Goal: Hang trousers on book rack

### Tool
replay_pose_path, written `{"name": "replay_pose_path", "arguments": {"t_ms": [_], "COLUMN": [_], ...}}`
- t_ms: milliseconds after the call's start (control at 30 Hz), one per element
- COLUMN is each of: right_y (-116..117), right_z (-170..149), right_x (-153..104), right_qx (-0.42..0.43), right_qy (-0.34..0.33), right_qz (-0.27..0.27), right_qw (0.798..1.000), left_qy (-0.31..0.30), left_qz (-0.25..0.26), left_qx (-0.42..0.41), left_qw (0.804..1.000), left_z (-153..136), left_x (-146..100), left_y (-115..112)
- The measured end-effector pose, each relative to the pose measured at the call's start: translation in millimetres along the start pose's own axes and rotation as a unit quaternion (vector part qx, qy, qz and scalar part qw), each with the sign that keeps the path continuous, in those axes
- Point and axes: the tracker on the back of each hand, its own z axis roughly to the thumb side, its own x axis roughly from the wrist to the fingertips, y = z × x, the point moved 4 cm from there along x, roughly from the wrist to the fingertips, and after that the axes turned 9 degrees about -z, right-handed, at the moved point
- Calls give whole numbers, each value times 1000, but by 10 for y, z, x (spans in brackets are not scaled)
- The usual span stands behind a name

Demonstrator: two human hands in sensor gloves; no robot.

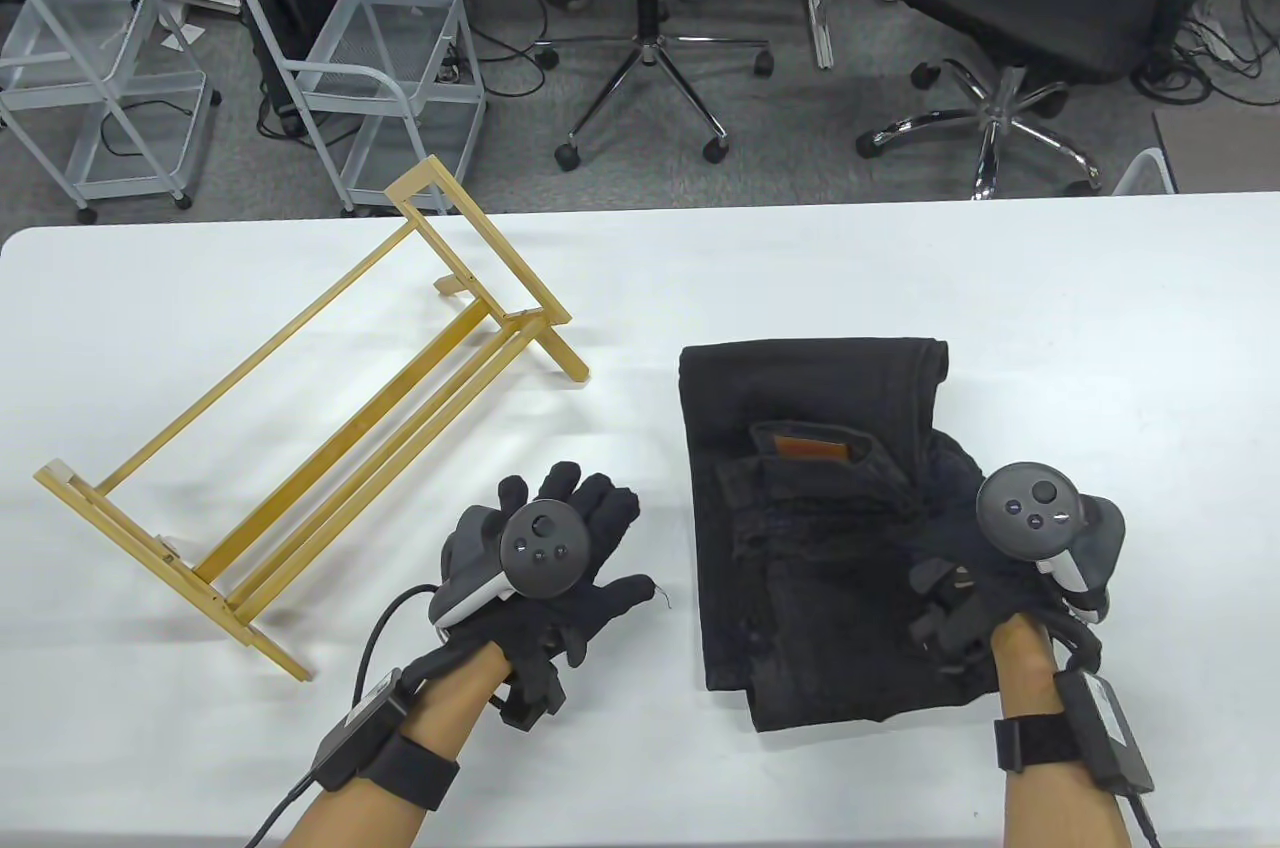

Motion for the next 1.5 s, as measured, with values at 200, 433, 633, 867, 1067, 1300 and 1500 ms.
{"name": "replay_pose_path", "arguments": {"t_ms": [200, 433, 633, 867, 1067, 1300, 1500], "right_y": [-161, -299, -397, -471, -516, -550, -501], "right_z": [363, 701, 983, 1210, 1215, 1117, 1047], "right_x": [-103, -229, -353, -476, -483, -446, -420], "right_qx": [30, 49, 67, 102, 137, 161, 192], "right_qy": [-79, -151, -205, -251, -251, -234, -214], "right_qz": [-49, -84, -107, -121, -127, -137, -132], "right_qw": [995, 984, 971, 955, 950, 949, 949], "left_qy": [22, 25, -2, -97, -200, -256, -292], "left_qz": [17, 25, 12, 44, 131, 188, 249], "left_qx": [-22, -89, -160, -274, -351, -305, -269], "left_qw": [999, 995, 987, 956, 906, 898, 883], "left_z": [-97, -182, -198, -235, -150, 178, 393], "left_x": [-6, -14, 31, 18, -157, -384, -575], "left_y": [43, 85, 68, 201, 459, 559, 612]}}
